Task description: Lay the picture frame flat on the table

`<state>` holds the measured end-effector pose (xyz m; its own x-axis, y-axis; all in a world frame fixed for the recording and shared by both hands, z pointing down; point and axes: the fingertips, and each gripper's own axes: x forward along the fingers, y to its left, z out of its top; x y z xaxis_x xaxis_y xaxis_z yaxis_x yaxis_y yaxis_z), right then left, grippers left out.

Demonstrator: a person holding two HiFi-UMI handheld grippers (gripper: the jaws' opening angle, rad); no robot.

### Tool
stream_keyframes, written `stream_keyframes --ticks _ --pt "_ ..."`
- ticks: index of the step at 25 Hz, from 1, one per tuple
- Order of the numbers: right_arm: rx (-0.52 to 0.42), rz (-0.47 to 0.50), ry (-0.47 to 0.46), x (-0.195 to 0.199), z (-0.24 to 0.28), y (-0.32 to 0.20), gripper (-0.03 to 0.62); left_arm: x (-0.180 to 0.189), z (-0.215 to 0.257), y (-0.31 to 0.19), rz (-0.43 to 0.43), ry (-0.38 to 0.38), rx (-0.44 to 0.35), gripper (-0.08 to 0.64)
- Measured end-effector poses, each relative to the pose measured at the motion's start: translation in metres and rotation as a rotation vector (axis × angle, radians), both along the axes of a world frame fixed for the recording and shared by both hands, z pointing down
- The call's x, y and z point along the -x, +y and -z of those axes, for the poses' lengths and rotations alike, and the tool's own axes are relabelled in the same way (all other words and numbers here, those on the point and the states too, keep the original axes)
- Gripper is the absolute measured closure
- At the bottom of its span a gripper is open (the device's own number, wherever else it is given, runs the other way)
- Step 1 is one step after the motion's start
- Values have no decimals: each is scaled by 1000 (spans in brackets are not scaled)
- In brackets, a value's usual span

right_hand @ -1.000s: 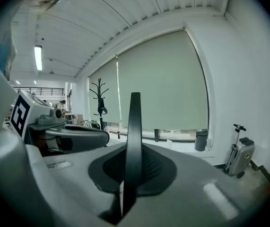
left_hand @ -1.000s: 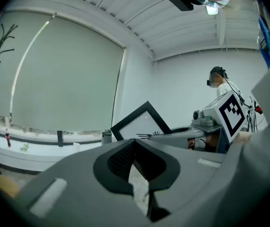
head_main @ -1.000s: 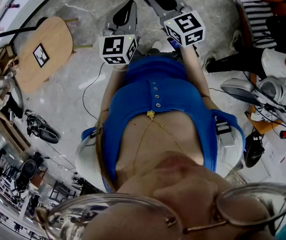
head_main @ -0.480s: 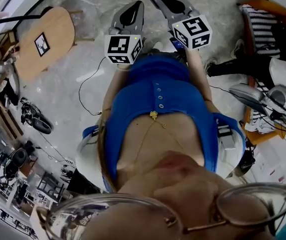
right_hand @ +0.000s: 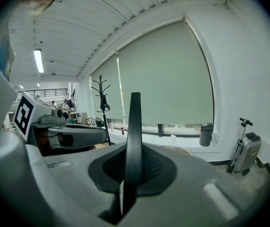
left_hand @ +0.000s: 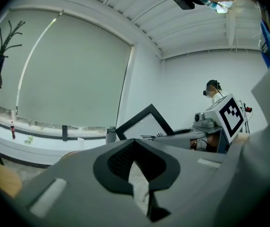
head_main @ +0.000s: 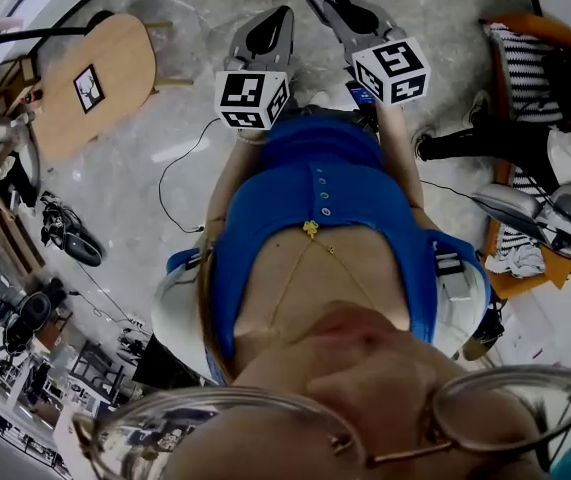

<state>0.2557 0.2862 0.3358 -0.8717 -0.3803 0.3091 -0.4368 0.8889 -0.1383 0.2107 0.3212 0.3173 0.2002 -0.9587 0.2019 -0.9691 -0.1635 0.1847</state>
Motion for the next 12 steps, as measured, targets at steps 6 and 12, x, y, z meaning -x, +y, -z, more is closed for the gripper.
stream_keyframes --ticks 6,12 --pt "3 -65 8 22 -5 -38 580 25 -8 -42 -72 11 2 560" --pt "0 -104 24 59 -6 -77 580 59 -8 -89 -153 7 -3 560"
